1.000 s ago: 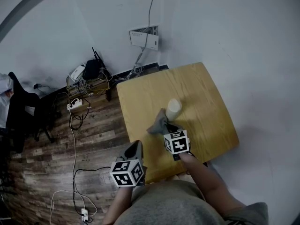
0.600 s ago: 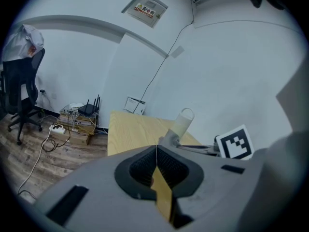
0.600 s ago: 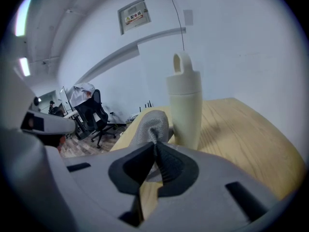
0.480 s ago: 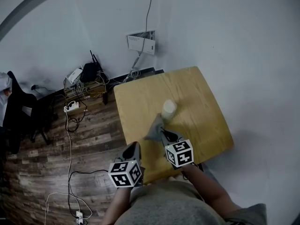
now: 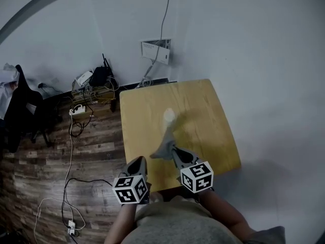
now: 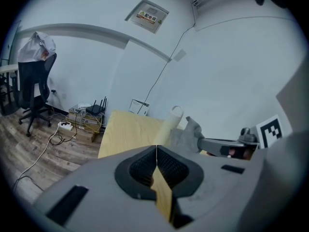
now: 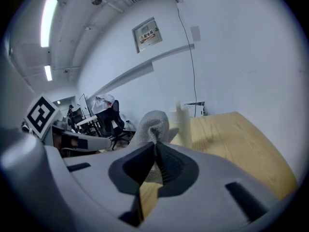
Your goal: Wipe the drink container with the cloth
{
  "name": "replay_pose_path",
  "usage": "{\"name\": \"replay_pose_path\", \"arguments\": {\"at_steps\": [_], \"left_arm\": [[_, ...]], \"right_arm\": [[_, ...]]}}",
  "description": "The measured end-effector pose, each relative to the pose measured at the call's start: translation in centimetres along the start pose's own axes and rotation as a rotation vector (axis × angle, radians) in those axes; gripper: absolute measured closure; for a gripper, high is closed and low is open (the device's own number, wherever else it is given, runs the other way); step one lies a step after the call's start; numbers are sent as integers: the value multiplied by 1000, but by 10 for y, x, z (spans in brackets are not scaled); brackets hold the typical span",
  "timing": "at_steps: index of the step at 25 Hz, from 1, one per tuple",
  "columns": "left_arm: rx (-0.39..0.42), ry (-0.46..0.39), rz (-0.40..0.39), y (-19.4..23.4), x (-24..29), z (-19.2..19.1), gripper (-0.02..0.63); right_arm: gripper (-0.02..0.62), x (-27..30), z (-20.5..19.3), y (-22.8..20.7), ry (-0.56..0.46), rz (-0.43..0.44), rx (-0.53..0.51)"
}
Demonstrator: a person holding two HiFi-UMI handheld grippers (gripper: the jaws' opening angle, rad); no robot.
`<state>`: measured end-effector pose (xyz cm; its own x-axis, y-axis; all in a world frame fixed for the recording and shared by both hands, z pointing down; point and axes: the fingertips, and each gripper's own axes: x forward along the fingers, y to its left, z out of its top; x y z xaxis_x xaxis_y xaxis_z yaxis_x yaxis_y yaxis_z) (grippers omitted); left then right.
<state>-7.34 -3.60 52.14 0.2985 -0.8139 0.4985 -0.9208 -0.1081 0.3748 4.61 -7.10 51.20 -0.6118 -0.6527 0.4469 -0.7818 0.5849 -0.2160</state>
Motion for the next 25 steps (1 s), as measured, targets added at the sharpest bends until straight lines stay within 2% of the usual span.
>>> {"name": "replay_pose_path", "arguments": {"at_steps": [12, 25], "left_arm": [[-13, -37, 31, -79, -34, -37, 603], [-16, -50, 62, -113, -70, -80, 603]], "right_arm": [[586, -99, -7, -9, -48, 82, -8], [586, -156, -31, -3, -75, 119, -13]]}}
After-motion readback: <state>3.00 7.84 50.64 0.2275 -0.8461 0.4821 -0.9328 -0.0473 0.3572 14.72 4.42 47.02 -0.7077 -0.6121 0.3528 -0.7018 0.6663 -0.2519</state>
